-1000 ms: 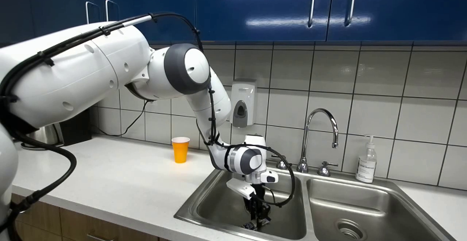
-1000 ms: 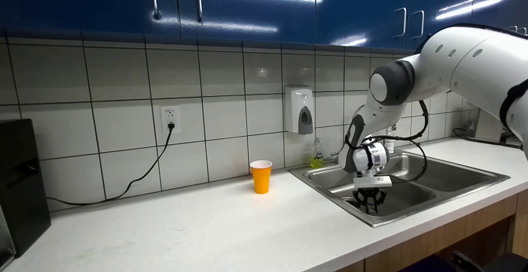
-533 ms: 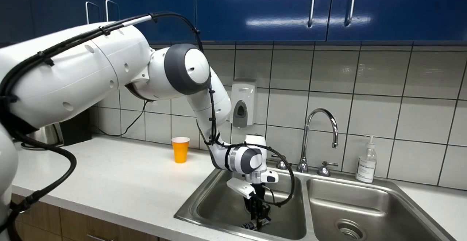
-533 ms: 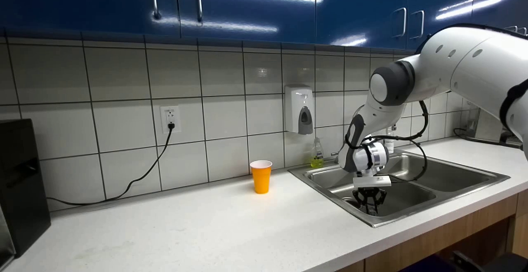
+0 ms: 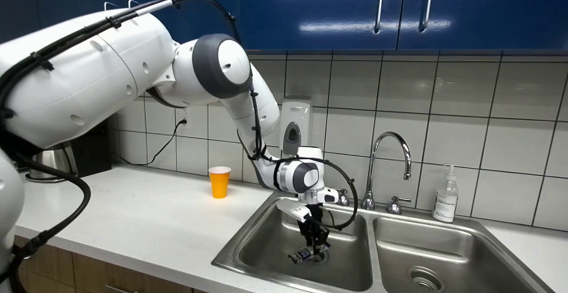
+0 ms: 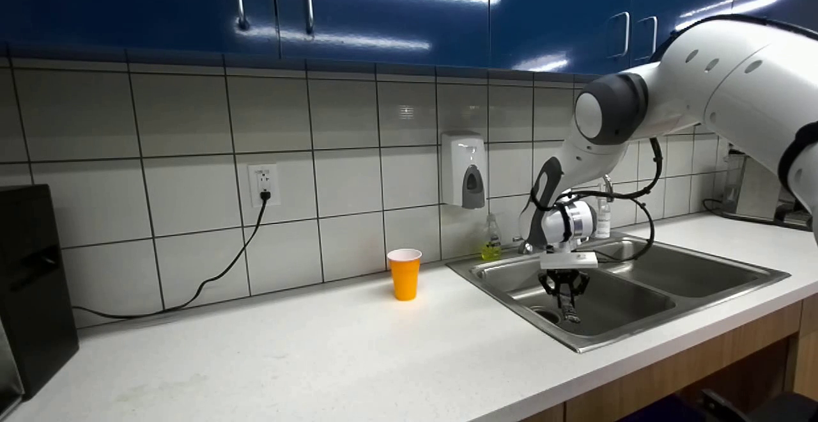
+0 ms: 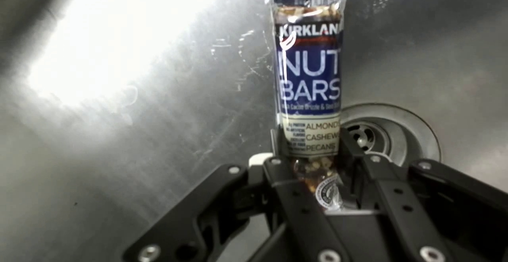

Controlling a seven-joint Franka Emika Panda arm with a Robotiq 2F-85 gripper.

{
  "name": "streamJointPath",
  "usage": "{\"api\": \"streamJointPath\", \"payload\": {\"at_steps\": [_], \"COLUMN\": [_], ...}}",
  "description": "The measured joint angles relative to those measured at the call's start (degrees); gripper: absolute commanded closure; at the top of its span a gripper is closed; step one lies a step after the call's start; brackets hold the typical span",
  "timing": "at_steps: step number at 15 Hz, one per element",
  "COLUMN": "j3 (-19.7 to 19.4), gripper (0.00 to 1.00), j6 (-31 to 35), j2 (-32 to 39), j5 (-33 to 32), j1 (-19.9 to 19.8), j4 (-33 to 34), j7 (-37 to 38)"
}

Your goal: Remove the black packet from the sink and put it on the counter.

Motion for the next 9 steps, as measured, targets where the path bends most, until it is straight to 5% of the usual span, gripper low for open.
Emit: {"api": "streamJointPath", "payload": {"at_steps": [9], "j3": [0.0], "gripper": [0.91], "j6": [-1.9], "j2": [-13.6], "j5": [-3.1], "j1": [2.0], "j4": [-10.7], "j7": [-3.5]}}
